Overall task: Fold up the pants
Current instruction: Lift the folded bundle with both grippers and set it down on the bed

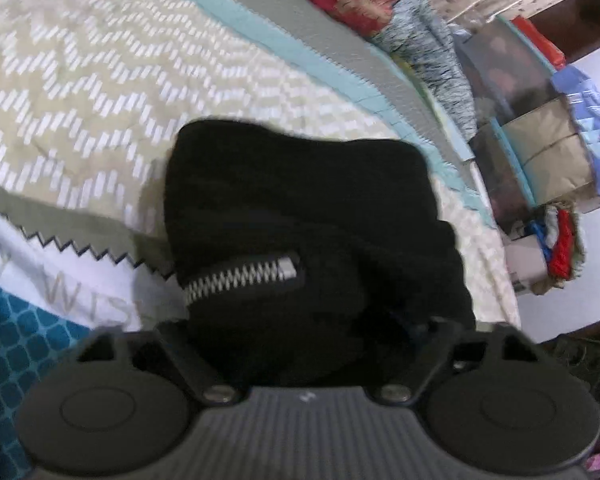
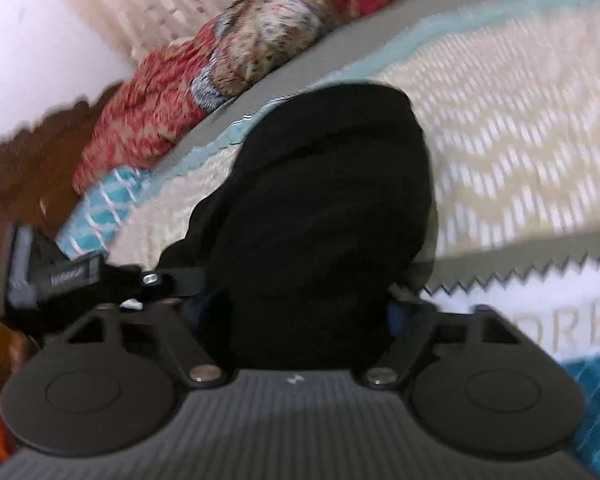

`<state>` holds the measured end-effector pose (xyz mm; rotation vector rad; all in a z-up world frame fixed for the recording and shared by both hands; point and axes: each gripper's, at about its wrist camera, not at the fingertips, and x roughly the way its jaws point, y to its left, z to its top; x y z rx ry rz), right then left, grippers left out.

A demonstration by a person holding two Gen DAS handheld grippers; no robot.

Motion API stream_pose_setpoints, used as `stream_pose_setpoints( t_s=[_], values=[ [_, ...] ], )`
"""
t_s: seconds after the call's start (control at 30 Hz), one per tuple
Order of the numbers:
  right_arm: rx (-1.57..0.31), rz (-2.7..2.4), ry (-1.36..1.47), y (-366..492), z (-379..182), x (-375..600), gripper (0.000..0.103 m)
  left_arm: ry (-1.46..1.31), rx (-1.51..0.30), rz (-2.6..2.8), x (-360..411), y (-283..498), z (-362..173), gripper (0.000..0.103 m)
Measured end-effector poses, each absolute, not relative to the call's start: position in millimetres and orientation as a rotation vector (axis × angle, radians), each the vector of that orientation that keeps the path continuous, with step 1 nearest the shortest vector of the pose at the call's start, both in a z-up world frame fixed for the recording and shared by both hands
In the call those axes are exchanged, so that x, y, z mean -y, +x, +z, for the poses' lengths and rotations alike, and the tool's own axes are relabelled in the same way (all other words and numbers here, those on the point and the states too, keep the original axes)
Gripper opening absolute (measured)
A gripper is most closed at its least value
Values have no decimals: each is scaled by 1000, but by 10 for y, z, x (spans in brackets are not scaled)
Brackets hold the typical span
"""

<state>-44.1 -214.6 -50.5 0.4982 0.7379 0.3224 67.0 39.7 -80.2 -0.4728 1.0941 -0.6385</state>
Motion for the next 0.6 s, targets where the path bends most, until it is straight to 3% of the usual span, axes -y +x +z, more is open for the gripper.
stream_pose_setpoints(
  t_s=[0.1,0.2,0.47,0.6],
  values=[
    [-673,354,494,-445,-260,2151,48,-463,-1027,-681,-370,695,-514,66],
    [-586,364,459,-314,13,2144,44,-455,-962,-698,-307,893,-218,66],
    [-391,351,401,509,308,2381,43,-338,-746,-703,112,1861,540,67],
    [-297,315,403,963,284,2484,43,-287,-665,-696,317,2364,608,67]
  ],
)
